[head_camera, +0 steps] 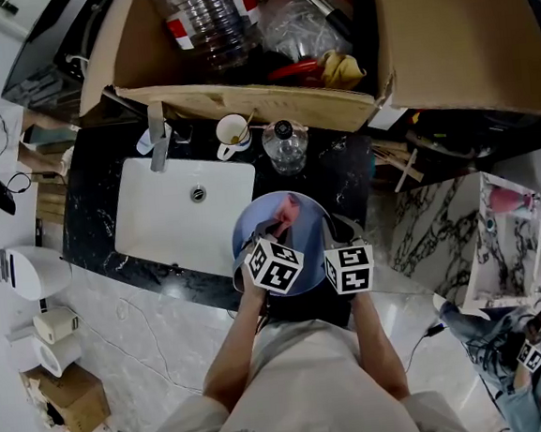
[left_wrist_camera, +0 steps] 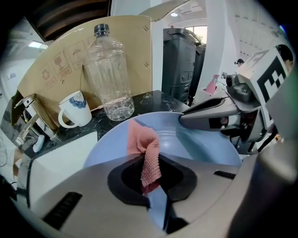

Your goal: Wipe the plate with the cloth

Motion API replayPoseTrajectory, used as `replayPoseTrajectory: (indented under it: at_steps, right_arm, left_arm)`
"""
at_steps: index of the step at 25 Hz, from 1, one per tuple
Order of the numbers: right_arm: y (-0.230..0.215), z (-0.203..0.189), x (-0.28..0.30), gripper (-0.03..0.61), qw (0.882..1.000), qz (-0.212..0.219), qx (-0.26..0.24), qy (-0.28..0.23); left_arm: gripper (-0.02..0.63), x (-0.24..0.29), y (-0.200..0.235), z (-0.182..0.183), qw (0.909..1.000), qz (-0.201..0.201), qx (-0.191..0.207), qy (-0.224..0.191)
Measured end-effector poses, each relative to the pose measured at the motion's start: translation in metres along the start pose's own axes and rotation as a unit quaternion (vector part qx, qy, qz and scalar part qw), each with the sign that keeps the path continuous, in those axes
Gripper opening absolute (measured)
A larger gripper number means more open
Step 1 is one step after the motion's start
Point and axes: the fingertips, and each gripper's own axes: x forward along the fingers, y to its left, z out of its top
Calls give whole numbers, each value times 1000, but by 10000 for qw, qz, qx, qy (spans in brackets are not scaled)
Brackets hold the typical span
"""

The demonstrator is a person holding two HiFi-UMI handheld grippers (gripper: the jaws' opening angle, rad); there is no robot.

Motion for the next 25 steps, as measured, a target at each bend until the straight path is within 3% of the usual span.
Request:
replayPoseTrajectory:
  at_steps: [11,25]
  right_arm:
    - [-1,0,0,37,10000,5,-1,16]
    - [0,1,1,37,10000,-5,-6,16]
  left_arm:
    - [32,-11,13,-22,9983,225,132,519]
    - [32,-24,9,-48,9951,10,239,957]
